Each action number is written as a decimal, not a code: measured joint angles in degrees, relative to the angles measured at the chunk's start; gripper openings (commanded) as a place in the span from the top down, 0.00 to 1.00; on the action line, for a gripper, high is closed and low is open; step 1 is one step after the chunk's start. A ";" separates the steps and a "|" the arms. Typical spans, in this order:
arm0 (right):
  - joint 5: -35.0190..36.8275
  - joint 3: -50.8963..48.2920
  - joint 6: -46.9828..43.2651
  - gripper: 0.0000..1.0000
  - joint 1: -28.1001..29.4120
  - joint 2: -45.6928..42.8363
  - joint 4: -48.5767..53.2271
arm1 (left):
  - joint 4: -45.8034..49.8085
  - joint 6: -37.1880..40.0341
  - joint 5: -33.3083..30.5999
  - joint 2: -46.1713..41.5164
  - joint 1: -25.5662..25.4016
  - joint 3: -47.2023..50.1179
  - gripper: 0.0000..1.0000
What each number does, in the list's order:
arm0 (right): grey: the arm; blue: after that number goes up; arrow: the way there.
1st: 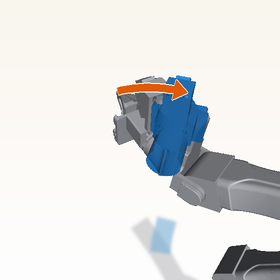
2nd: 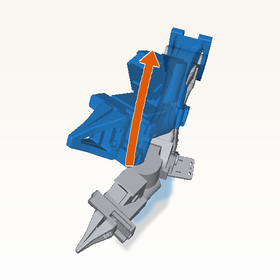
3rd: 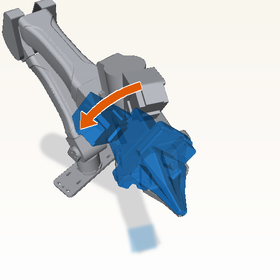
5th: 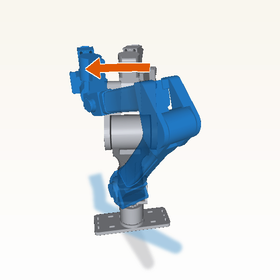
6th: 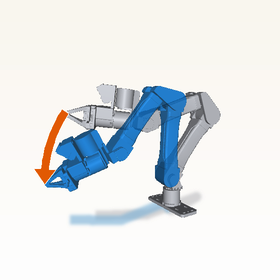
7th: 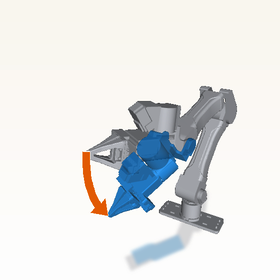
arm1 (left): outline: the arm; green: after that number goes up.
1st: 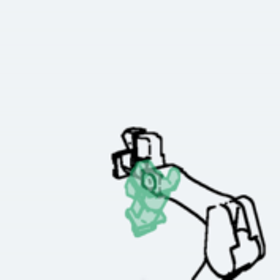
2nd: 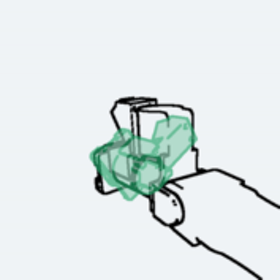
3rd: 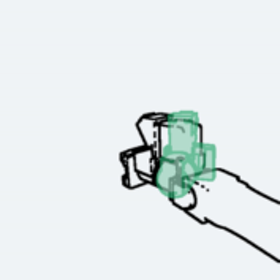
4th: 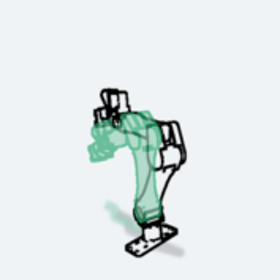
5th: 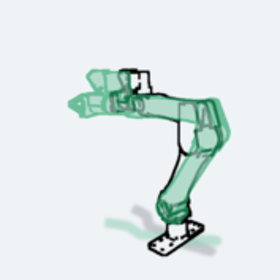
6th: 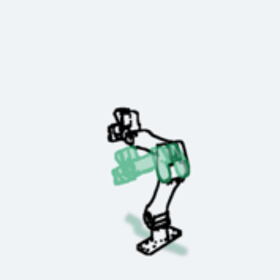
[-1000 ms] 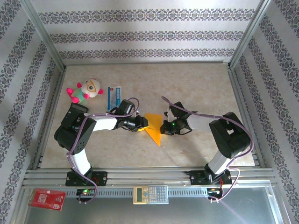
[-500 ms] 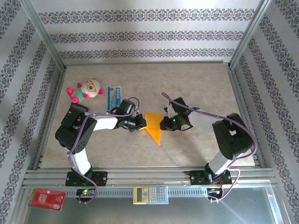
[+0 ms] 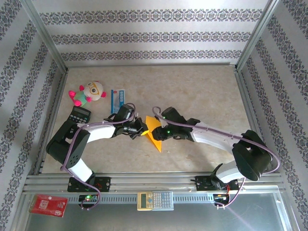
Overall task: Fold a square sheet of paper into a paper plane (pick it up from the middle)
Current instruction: Fourth fold the wing at the center of the table.
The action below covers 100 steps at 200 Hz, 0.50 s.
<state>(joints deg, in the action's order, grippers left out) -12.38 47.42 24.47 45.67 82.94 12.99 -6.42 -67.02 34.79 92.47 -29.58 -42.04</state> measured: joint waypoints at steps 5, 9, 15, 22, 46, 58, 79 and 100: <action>1.05 -0.09 0.37 0.62 1.01 0.07 -0.39 | 0.15 -0.52 -0.22 -0.50 0.00 0.00 1.00; 2.12 -0.15 0.48 0.61 1.86 0.13 -0.68 | 0.26 -0.94 -0.39 -0.96 0.00 -0.04 1.00; 3.48 -0.28 0.83 0.60 2.84 0.28 -1.16 | 0.59 -1.44 -0.57 -1.51 0.00 -0.13 1.00; 5.18 -0.44 1.27 0.60 3.98 0.59 -1.77 | 0.92 -1.97 -0.66 -1.99 0.00 -0.26 1.00; 10.19 -0.98 3.41 0.57 7.32 2.64 -3.67 | 1.68 -3.34 -1.03 -2.58 0.00 -0.52 1.00; 12.24 -1.07 4.37 0.58 8.70 3.91 -4.02 | 2.03 -4.04 -1.22 -2.58 0.00 -0.52 1.00; 16.15 -1.07 6.03 0.58 10.97 5.95 -4.59 | 2.27 -4.79 -1.51 -2.58 0.00 -0.52 1.00; 20.35 -1.05 7.61 0.61 13.03 7.87 -4.61 | 2.27 -5.42 -1.66 -2.58 0.00 -0.52 1.00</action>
<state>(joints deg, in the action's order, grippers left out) 7.97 46.37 32.08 58.70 90.80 8.38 -4.14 -72.44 33.12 89.89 -29.58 -42.57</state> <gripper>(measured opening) 0.400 0.066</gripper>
